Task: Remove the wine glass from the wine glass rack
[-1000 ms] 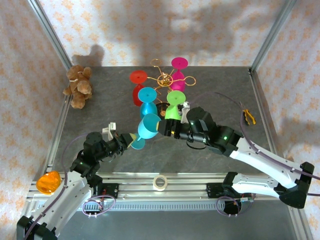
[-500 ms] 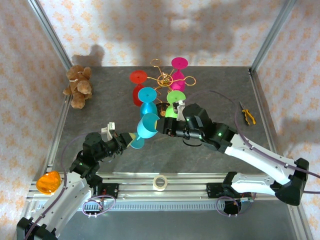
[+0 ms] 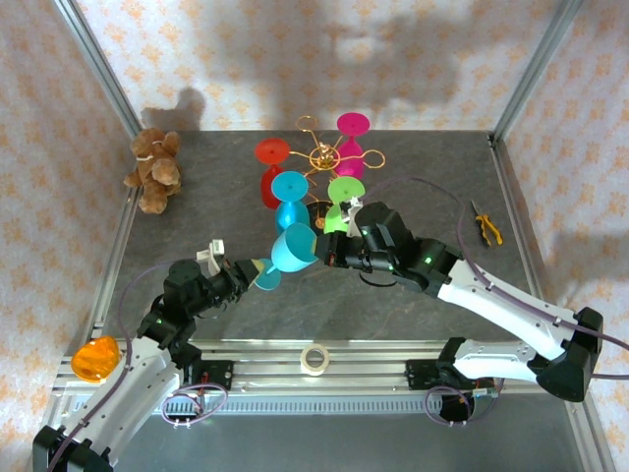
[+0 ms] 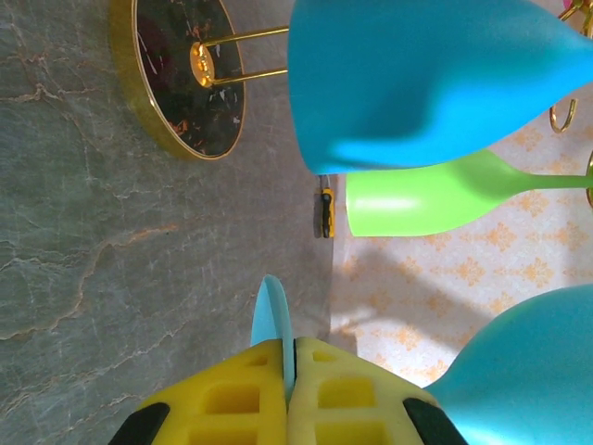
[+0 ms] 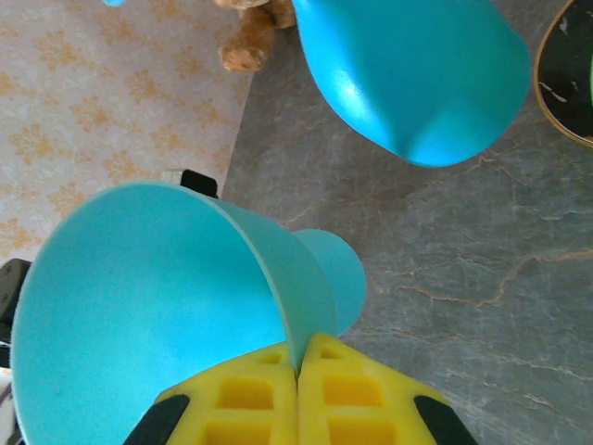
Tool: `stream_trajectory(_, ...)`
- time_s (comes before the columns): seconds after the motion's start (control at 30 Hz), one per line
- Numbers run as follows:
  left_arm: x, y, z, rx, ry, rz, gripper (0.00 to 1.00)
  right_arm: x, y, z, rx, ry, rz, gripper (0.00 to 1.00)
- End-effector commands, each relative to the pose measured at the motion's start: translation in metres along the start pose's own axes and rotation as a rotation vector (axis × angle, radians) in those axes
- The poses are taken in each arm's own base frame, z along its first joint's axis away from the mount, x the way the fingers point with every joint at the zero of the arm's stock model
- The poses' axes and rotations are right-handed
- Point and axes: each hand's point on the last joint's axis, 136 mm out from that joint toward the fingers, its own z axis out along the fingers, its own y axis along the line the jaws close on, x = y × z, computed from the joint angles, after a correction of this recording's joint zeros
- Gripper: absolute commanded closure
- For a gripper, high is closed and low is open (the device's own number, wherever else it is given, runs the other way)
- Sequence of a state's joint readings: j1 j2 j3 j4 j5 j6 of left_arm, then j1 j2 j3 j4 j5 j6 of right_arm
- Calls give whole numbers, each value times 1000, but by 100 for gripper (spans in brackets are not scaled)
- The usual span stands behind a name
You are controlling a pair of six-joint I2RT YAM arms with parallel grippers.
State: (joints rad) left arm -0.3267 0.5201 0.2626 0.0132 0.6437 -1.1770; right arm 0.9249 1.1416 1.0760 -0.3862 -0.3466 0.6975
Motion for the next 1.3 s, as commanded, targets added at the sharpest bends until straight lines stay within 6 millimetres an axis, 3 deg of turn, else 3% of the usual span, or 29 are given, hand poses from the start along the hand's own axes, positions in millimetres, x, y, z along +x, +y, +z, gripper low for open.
stream_trajectory(0.0, -3, -15, -3, 2, -1, 32, 100, -3, 19, -13, -53, -13, -53, 100)
stream_trajectory(0.1, -4, -14, -4, -21, -7, 35, 84, -2, 14, -14, -29, -11, -52, 100)
stream_trajectory(0.53, -7, -19, -12, -94, -5, 100, 49, 1, -18, -21, 123, -21, -60, 100)
stream_trajectory(0.9, -15, -15, -32, -234, -51, 201, 50, 16, -71, -42, 329, -20, -63, 100)
stream_trajectory(1.27, -22, -23, -39, -297, -52, 280, 52, 29, -127, -68, 598, -4, -73, 100)
